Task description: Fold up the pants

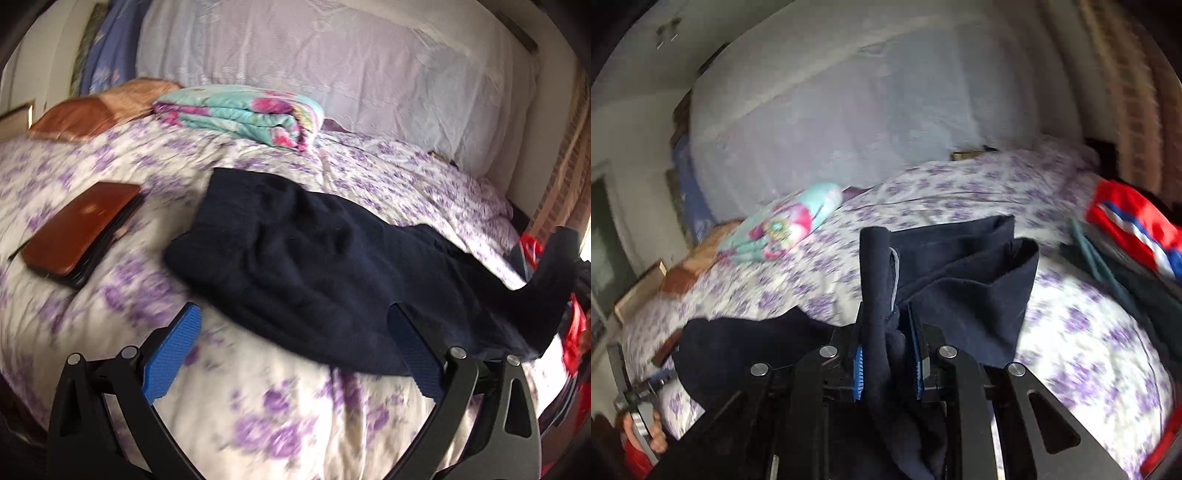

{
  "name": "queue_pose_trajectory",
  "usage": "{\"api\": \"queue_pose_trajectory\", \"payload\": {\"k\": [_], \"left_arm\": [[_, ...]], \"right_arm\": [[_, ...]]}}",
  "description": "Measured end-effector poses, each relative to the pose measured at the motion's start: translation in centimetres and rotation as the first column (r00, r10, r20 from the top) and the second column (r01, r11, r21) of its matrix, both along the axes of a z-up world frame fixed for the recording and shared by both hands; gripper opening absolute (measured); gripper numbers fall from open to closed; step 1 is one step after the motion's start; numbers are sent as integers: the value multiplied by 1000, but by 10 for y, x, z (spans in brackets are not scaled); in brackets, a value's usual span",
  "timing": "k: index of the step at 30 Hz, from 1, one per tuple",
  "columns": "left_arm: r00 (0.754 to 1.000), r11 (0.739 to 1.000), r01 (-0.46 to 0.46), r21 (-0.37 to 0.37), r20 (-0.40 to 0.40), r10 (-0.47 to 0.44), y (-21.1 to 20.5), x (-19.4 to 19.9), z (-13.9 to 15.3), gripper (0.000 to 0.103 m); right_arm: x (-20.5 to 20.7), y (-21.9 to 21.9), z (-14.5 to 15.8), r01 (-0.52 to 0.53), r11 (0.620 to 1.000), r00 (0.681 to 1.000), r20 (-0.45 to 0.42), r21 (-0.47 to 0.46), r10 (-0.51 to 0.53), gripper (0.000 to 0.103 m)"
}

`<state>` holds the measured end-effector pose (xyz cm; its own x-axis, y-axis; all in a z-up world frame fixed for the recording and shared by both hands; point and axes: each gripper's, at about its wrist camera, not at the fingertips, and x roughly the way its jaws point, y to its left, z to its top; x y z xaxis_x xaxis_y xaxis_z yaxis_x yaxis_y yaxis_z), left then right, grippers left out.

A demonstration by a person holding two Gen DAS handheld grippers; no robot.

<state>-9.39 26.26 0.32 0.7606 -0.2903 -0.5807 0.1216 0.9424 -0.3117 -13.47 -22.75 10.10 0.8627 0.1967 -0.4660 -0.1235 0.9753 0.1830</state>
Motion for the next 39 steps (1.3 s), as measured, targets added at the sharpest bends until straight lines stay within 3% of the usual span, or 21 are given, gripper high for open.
{"api": "queue_pose_trajectory", "payload": {"k": [4,8,16,21,24,27,30,32,36,39], "left_arm": [[998,991,-51,-127,-35,47,46,-18,-3,98],[993,982,-108,-155,-57,100,75,-34,-10,98],[994,983,-95,-159,-59,87,75,-36,-15,98],[997,988,-61,-145,-60,53,61,-33,-16,98],[997,989,-59,-134,-63,51,59,-32,-15,98],[997,986,-56,-155,-63,47,60,-32,-14,98],[997,986,-49,-159,-63,40,57,-32,-12,98],[998,988,-40,-152,-59,31,54,-30,-11,98],[999,987,-14,-162,-49,6,45,-22,-8,98],[999,985,9,-171,-47,-17,36,-17,-9,98]], "right_arm": [[30,105,-32,-246,962,966,-105,-119,235,19],[30,162,-86,-361,918,917,-243,-165,317,19],[24,148,-68,-334,935,927,-219,-121,303,19],[21,163,-90,-373,906,908,-280,-201,311,19],[21,163,-95,-370,907,910,-278,-202,309,19],[28,146,-91,-364,928,902,-281,-83,328,19],[35,90,-75,-285,931,911,-236,229,338,18],[32,37,-57,-201,893,939,-181,402,293,18],[2,-73,-26,-32,840,991,-91,542,97,17],[-32,-150,-29,138,787,990,-99,601,-98,17]]}}
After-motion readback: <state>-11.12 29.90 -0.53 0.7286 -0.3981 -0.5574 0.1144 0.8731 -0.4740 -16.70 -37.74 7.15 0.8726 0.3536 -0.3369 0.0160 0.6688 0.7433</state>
